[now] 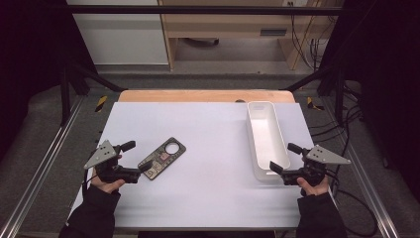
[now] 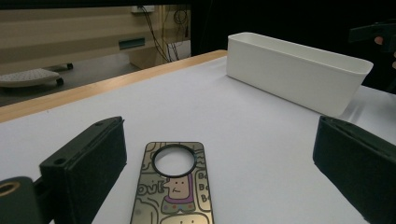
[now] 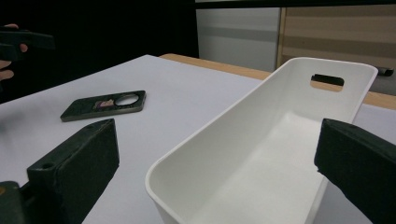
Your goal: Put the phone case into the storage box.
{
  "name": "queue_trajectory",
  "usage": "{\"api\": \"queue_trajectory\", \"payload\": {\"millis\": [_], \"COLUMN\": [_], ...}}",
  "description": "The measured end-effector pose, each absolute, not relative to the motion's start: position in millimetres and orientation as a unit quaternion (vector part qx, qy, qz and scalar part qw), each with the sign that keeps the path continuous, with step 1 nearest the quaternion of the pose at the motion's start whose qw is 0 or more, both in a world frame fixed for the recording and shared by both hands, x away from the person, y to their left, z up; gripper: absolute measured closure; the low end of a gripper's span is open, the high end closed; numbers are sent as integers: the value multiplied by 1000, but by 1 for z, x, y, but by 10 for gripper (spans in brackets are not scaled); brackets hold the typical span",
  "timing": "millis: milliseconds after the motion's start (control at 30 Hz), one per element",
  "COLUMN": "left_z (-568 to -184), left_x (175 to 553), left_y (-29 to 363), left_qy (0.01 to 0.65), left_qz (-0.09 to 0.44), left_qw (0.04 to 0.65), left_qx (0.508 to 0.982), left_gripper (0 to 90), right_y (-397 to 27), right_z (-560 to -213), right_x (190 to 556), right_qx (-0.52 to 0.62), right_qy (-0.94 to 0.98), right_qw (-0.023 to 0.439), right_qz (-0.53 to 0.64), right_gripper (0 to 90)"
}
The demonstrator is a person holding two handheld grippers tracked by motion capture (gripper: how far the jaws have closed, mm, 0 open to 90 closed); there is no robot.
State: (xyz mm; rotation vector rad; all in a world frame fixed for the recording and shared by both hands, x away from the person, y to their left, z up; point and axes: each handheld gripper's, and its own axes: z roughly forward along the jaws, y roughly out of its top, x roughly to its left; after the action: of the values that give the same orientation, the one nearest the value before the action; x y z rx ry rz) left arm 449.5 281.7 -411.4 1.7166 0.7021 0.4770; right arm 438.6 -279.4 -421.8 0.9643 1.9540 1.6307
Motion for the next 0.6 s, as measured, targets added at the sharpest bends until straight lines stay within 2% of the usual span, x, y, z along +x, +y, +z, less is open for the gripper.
{"api": "queue_trajectory", "payload": {"millis": [600], "left_z": [-405], "left_x": [451], "left_y": [277], "left_qy": [307], "left_qz": [202], "left_qw": [564], "left_qx": [740], "left_gripper": [23], "right_y": [-279], "right_z": [-422], "right_x": [438], "right_qx": [345], "right_qy": [703], "right_qw": [210], "right_qz": [585], "right_gripper": [4]}}
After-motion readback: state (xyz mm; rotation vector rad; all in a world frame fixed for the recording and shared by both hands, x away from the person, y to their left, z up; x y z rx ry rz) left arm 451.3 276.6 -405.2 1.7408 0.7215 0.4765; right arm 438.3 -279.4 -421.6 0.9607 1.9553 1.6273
